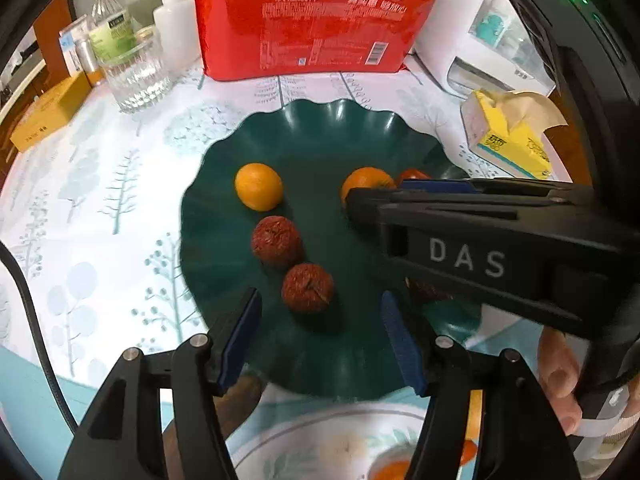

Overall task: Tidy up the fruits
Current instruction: 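Lower the lychee and mandarin onto the green plate and open both tools, then withdraw both open tools back toward the white fruit plate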

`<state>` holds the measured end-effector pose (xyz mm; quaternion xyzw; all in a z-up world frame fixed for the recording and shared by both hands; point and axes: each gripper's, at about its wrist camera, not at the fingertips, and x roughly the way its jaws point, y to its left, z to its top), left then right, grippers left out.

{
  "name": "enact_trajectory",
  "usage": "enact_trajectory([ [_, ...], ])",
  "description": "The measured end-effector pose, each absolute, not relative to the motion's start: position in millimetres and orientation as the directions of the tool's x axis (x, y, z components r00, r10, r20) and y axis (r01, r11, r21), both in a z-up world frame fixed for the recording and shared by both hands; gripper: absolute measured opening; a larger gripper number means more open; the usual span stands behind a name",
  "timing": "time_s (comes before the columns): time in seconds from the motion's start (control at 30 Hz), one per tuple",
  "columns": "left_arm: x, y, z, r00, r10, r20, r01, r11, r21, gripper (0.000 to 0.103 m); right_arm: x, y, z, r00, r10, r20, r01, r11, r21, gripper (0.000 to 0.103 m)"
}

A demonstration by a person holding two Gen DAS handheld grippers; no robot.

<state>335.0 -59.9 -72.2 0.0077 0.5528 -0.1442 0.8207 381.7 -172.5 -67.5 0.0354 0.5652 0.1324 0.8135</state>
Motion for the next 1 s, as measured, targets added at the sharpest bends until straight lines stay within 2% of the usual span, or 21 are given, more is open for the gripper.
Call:
enact_trajectory([
  [0.27, 286.8, -47.7, -26.7, 0.439, -0.191, -0.878, 0.242, 0.966, -0.090, 0.064, 331.4, -176.6, -22.1, 0.433, 0.262, -0.863, -0.202, 0.961, 0.191, 0.041],
  [0.4, 250.8, -41.1, -2.8, 0.504, -0.181, -0.845, 0.231, 0.971, -0.070, 0.071, 297.9, -179.5, -4.3, 0.480, 0.263, -0.837, -0.216, 0.960, 0.178, 0.041],
  [0.53, 208.4, -30.8, 18.3, 0.570, -0.161, -0.806, 0.220, 0.975, -0.039, 0.071, 258.1, -185.6, 10.7, 0.503, 0.273, -0.820, -0.215, 0.958, 0.187, 0.041],
  [0.77, 140.9, -33.5, 38.6, 0.649, -0.155, -0.745, 0.242, 0.970, 0.009, 0.076, 182.4, -185.1, 42.4, 0.588, 0.279, -0.759, -0.239, 0.957, 0.167, 0.041],
  [1.0, 82.6, -37.2, 51.4, 0.710, -0.163, -0.685, 0.269, 0.962, 0.050, 0.076, 119.5, -181.7, 50.5, 0.640, 0.279, -0.716, -0.250, 0.957, 0.149, 0.041],
])
